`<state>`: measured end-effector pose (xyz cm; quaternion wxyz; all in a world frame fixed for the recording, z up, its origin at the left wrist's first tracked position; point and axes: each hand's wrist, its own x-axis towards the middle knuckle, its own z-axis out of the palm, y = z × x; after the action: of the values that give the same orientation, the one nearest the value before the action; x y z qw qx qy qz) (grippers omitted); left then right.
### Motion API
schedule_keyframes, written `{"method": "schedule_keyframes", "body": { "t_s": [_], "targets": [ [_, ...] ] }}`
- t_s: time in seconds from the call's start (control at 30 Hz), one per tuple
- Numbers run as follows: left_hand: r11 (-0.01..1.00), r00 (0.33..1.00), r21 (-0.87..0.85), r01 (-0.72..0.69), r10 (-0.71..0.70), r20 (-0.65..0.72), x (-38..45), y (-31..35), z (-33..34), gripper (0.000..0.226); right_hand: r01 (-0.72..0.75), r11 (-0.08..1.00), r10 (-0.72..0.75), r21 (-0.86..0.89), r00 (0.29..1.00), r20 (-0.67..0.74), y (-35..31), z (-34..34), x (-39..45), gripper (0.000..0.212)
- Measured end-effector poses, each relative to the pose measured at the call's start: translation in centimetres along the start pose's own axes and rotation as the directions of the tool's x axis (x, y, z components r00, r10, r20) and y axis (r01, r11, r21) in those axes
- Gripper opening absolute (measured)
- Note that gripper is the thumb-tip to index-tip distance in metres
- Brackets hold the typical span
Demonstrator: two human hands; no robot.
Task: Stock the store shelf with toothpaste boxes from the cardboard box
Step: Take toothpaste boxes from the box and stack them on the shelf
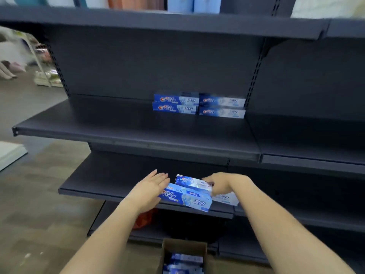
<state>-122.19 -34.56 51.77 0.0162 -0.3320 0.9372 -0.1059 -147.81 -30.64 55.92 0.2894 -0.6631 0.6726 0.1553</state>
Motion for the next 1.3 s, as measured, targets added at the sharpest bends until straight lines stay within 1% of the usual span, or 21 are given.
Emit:
{"method": "schedule_keyframes", "body": {
  "t_s": [0.1,0.17,0.23,0.3,0.37,0.43,0.5,0.57,0.63,0.77,0.87,1.0,1.13,1.23,1.3],
  "targets": [
    [0.999,0.999,0.049,-0.018,0.021,-0.046,0.3,-2.0,-2.9,0.071,0.039,0.999,-0.038,0.013,0.998,-0.05,-0.6,-3.0,-1.1,0.046],
    [0.996,0.997,0.092,-0.007,0.013,-0.07,0.8,-2.9,-5.1,0.071,0.071,0.996,-0.066,0.047,0.993,-0.097,-1.1,-5.0,-2.0,0.049],
    [0.998,0.993,0.052,0.025,-0.019,-0.114,1.4,-4.0,-6.8,0.067,0.091,0.991,-0.076,0.093,0.985,-0.152,-1.3,-7.1,-2.7,0.05],
    [0.998,0.994,0.042,0.054,-0.05,-0.093,2.3,-5.3,-8.1,0.063,0.072,0.988,-0.041,0.136,0.975,-0.22,-1.0,-9.0,-2.9,0.046],
    [0.996,0.988,0.03,0.079,-0.075,-0.135,3.4,-6.6,-9.1,0.064,0.042,0.987,0.004,0.155,0.957,-0.29,-0.5,-10.6,-2.9,0.045],
    [0.996,0.985,0.02,0.089,-0.085,-0.15,4.7,-7.8,-9.9,0.064,0.026,0.99,0.027,0.141,0.933,-0.358,0.1,-12.1,-2.8,0.048],
    [0.995,0.985,0.035,0.094,-0.088,-0.147,6.2,-8.7,-10.5,0.064,0.007,0.996,0.029,0.085,0.91,-0.414,0.5,-13.4,-2.5,0.05],
    [0.995,0.988,0.029,0.1,-0.096,-0.125,7.8,-9.4,-10.8,0.064,-0.016,0.999,0.036,0.047,0.891,-0.453,0.9,-14.2,-1.9,0.051],
    [0.996,0.989,0.005,0.094,-0.093,-0.117,9.1,-9.9,-10.9,0.065,-0.036,0.997,0.065,0.07,0.874,-0.481,1.2,-14.6,-1.0,0.052],
    [0.995,0.991,-0.034,0.093,-0.096,-0.093,11.5,-10.6,-10.2,0.067,-0.025,0.991,0.084,0.128,0.875,-0.478,1.5,-14.8,0.9,0.052],
    [0.995,0.996,-0.048,0.09,-0.091,-0.017,12.7,-11.0,-9.2,0.069,-0.031,0.992,0.085,0.123,0.881,-0.465,1.5,-14.9,2.5,0.052],
    [0.976,0.988,-0.173,0.134,-0.117,0.105,13.8,-11.7,-8.2,0.073,-0.054,0.989,0.108,0.135,0.895,-0.432,1.9,-14.9,4.4,0.052],
    [0.956,0.983,-0.263,0.127,-0.087,0.159,14.3,-12.6,-7.7,0.076,-0.053,0.983,0.125,0.173,0.892,-0.435,2.2,-14.9,5.5,0.052],
    [0.944,0.983,-0.306,0.127,-0.079,0.165,14.2,-12.5,-7.6,0.077,-0.045,0.98,0.126,0.192,0.892,-0.434,2.3,-15.1,5.8,0.051],
    [0.935,0.987,-0.33,0.13,-0.092,0.129,14.0,-12.3,-7.5,0.076,-0.043,0.981,0.124,0.191,0.891,-0.437,2.4,-15.2,5.8,0.05]
  ]
}}
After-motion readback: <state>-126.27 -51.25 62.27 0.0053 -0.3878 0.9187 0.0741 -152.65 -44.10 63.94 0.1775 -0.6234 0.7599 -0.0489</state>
